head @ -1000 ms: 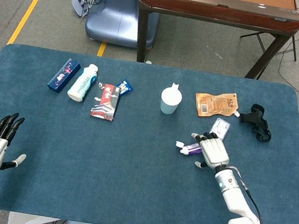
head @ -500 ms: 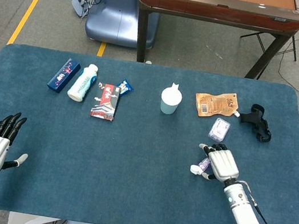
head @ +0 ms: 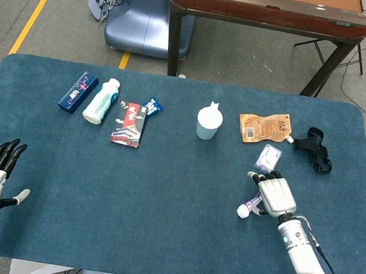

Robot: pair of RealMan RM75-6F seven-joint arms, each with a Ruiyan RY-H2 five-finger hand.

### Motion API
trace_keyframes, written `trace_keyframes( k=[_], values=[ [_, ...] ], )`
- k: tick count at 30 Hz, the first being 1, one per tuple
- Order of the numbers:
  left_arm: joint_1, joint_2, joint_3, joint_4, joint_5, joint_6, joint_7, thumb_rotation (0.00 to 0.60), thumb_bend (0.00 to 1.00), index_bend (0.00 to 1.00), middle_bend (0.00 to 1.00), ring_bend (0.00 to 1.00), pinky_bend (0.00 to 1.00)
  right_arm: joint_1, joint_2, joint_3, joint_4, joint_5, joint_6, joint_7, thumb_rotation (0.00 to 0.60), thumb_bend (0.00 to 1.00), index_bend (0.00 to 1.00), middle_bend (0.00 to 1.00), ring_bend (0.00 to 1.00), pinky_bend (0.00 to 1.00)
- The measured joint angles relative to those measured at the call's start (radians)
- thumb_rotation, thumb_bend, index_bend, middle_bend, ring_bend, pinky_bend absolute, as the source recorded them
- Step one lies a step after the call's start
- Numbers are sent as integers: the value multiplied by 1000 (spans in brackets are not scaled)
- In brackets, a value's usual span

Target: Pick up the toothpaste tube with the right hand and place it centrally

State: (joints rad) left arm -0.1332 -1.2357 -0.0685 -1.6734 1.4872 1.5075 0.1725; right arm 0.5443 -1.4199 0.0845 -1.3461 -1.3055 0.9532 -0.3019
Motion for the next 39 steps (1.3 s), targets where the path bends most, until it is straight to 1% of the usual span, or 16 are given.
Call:
trace_keyframes(
  k=[3,8,13,16,20,24,28,39],
  values=[
    [7,7,0,-5,-2,9,-3,600,179,0,0,2,102,27,-1,-4,16,5,-46,-22,600,97,217,377,278,188],
    [17,17,2,-12,-9,14,-9,600,179,0,0,2,102,45,7,-12,21,13,-76,-37,600,97,223,376,278,188],
    [20,15,2,-10,-13,15,-4,600,179,0,0,2,102,34,19,-8,6,-8,-33,13,600,97,231,377,278,188],
    [16,13,2,-9,-14,6,0,600,179,0,0,2,102,22,46,-12,-13,-34,-2,45,600,97,236,376,278,188],
    [10,8,0,-12,-9,1,4,600,179,0,0,2,102,13,82,-38,-38,-55,-2,36,600,97,238,376,278,188],
    [9,6,1,-16,-10,-5,6,600,179,0,0,2,102,10,86,-52,-31,-59,-8,3,600,97,238,376,278,188],
    [11,6,1,-21,-10,-1,3,600,179,0,0,2,102,12,64,-55,5,-62,-7,-23,600,96,238,377,278,188],
    [25,16,4,-27,-16,8,-13,600,179,0,0,2,102,34,-39,-55,141,-78,-12,-64,600,97,264,377,278,188]
  ],
)
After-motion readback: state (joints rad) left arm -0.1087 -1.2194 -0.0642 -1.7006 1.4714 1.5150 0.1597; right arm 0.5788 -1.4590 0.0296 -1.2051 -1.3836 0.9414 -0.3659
